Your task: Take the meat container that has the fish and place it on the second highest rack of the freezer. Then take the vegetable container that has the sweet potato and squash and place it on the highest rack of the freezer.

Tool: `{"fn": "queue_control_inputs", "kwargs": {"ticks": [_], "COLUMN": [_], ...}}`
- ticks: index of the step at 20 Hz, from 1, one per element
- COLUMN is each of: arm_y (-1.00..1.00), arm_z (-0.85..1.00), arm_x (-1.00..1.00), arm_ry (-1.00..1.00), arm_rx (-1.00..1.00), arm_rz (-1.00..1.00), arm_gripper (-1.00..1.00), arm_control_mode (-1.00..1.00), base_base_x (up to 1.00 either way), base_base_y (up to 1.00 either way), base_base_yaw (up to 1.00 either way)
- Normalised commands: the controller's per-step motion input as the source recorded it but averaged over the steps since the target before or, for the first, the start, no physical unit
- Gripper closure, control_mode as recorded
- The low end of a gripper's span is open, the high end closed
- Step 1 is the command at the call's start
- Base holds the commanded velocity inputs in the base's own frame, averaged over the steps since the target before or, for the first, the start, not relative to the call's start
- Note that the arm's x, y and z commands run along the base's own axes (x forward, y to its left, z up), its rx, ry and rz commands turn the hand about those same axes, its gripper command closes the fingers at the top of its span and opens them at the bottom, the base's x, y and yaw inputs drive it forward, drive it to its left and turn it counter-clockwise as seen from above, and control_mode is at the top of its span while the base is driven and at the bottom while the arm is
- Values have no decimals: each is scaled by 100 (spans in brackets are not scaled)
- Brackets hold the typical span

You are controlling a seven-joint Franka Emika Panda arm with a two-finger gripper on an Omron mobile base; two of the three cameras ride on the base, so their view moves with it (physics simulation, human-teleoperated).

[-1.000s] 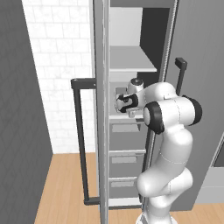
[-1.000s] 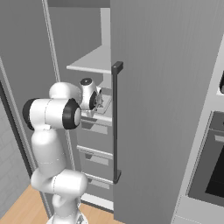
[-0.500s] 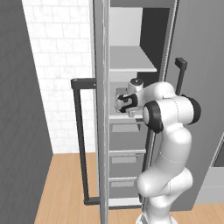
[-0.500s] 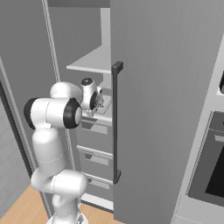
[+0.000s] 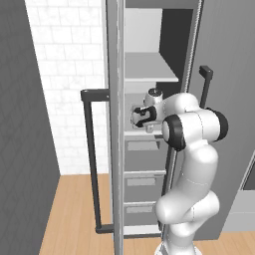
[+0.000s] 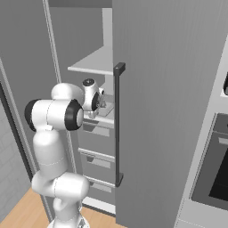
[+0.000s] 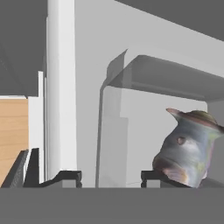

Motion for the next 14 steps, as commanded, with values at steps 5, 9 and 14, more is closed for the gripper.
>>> {"fn": "queue_control_inputs", "kwargs": {"ticks": [5, 9, 14], "arm_y": [0, 0, 0], "arm_z": [0, 11, 0], "arm_x": [0, -22, -8], "arm_ry": [0, -3, 0], "arm_rx": [0, -1, 0], "arm_rz": [0, 0, 0], "arm_gripper": [-100, -100, -100], "arm_control_mode": [-100, -100, -100], "base_base_x": [0, 0, 0], "base_base_y": [0, 0, 0], "base_base_yaw": [0, 0, 0]}}
